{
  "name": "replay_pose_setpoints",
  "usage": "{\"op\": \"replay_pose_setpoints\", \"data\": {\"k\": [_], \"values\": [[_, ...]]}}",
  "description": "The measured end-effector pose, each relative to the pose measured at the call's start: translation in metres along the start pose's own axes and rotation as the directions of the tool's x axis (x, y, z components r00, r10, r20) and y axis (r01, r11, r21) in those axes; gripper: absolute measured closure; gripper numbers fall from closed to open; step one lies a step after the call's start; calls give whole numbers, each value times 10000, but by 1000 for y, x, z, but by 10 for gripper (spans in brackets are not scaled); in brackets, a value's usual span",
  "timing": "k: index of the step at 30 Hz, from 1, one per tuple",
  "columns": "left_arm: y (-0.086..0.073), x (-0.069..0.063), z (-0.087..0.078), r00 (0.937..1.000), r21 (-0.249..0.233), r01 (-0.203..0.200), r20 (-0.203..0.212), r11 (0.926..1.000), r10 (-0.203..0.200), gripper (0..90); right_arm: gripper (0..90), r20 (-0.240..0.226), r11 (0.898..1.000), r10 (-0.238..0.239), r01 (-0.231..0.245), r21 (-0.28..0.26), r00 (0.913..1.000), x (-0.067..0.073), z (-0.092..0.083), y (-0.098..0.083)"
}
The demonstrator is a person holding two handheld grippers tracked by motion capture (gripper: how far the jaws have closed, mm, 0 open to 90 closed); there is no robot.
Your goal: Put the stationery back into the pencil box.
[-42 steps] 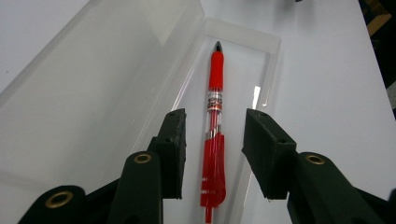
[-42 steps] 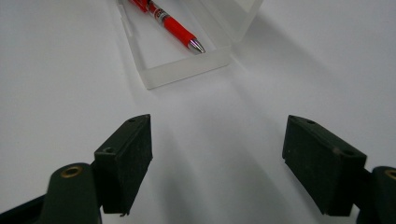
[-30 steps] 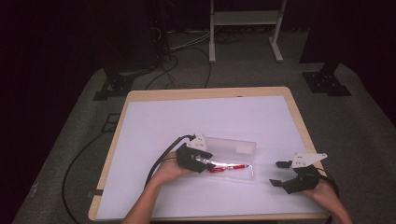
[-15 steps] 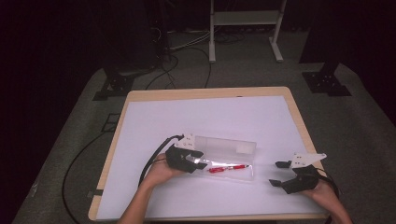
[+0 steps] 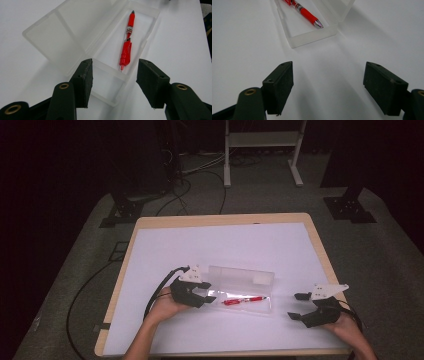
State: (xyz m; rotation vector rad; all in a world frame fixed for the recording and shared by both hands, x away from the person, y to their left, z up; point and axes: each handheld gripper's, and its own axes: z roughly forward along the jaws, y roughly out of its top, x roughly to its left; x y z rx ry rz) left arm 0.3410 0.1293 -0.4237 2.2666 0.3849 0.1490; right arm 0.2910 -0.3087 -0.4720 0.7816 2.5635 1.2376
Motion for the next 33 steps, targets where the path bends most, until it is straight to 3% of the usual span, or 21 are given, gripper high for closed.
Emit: {"op": "replay_pose_setpoints", "data": {"k": [8,33], "values": [[-5,1,-9,9997,-102,167,-179,9998,-169,412,234,-23,10000,-33,33,1,10000,1,0,0],[-27,4,-29,9963,-389,678,-508,9969,-697,382,226,3,10000,20,-20,85,10000,0,1,-1]]}}
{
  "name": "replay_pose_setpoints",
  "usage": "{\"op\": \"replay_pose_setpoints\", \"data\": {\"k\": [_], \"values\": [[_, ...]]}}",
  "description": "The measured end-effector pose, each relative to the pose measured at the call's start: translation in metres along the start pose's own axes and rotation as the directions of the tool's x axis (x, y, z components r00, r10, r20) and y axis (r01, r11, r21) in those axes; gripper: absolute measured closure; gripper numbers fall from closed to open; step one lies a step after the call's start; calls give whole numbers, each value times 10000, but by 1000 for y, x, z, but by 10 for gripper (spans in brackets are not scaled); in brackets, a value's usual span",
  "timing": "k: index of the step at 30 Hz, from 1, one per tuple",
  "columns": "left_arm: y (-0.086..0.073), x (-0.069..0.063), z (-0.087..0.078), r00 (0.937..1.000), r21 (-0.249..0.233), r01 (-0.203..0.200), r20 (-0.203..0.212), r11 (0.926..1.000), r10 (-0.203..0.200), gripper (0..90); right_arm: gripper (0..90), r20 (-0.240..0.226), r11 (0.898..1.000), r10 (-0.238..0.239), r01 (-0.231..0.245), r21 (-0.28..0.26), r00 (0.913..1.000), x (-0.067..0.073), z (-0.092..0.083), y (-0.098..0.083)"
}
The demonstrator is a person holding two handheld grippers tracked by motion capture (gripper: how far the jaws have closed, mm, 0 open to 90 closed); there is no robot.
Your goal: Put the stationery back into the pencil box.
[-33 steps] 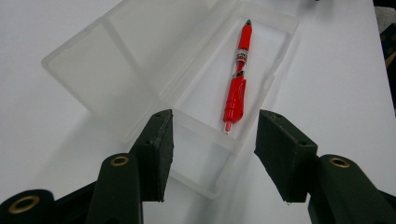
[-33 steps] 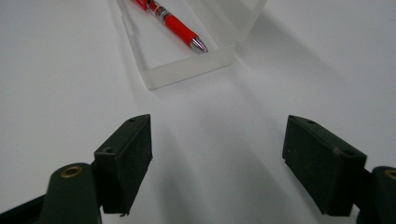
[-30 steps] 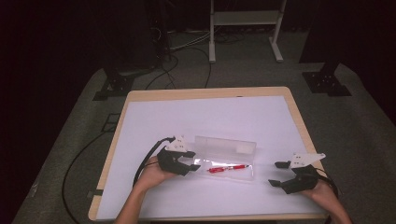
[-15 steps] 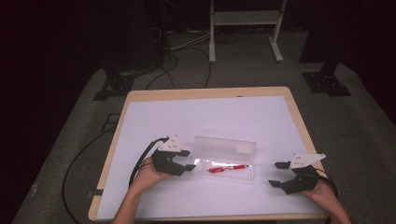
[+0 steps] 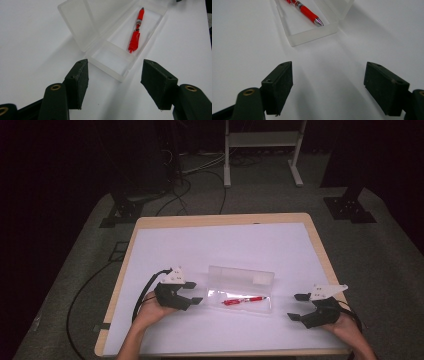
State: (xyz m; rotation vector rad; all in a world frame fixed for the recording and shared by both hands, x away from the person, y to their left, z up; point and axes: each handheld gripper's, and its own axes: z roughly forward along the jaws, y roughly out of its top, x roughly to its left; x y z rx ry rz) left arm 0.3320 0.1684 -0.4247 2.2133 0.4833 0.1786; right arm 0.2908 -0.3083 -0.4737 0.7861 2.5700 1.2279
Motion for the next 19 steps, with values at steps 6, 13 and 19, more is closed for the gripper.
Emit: {"op": "replay_pose_setpoints", "data": {"k": [6,13,19], "values": [[-8,1,-6,9998,-54,180,-130,9998,-181,377,225,16,10000,49,-49,10,10000,0,0,-1],[-17,0,-14,9988,-190,410,-261,9990,-415,363,225,30,10000,85,-85,29,10000,0,0,-1],[-28,-2,-22,9970,-423,620,-431,9972,-638,344,225,-8,10000,76,-76,17,10000,1,1,-2]]}}
